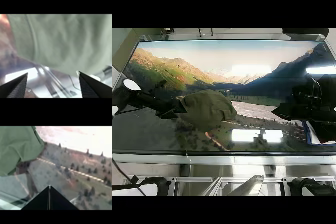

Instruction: Fold the shirts.

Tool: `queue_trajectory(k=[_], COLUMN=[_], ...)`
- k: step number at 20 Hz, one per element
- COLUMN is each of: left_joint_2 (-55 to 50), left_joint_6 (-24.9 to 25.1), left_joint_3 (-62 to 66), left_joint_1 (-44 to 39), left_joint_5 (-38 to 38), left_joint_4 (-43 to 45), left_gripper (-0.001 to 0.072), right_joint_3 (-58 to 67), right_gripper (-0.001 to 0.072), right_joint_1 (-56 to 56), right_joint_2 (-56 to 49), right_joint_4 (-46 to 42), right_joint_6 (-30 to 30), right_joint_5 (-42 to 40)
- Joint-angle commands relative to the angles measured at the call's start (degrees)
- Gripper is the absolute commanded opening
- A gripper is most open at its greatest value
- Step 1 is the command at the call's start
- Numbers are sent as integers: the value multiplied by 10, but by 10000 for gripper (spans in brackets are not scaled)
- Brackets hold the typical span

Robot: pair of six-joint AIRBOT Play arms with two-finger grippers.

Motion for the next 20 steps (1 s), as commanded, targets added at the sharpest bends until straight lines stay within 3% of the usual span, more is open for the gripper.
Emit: queue_trajectory(k=[1,4,5,6,7,8,9,10,12,16,20], left_joint_2=[-52,-82,-90,-94,-96,-96,-96,-95,-95,-95,-95], left_joint_6=[17,23,25,27,32,36,36,35,35,35,36], left_joint_3=[7,43,59,73,85,95,108,120,141,167,182], left_joint_1=[-11,-29,-35,-39,-43,-47,-48,-49,-50,-52,-51], left_joint_5=[15,17,17,15,14,12,3,-7,-28,-52,-65], left_joint_4=[0,1,1,1,1,0,0,0,0,-1,0], left_gripper=[695,694,632,415,143,14,23,23,23,23,24], right_joint_3=[0,0,0,0,0,0,0,0,0,28,121], right_gripper=[14,14,15,19,28,165,403,441,440,440,437], right_joint_1=[1,1,1,1,1,2,7,17,53,144,214], right_joint_2=[-23,-52,-61,-70,-79,-91,-108,-127,-174,-295,-416], right_joint_4=[47,79,90,100,103,106,107,107,131,290,304], right_joint_6=[0,-17,-26,-26,-30,-44,-52,-61,-93,-210,-219], right_joint_5=[-22,-17,-17,-17,-18,-19,-24,-37,-85,-155,-191])
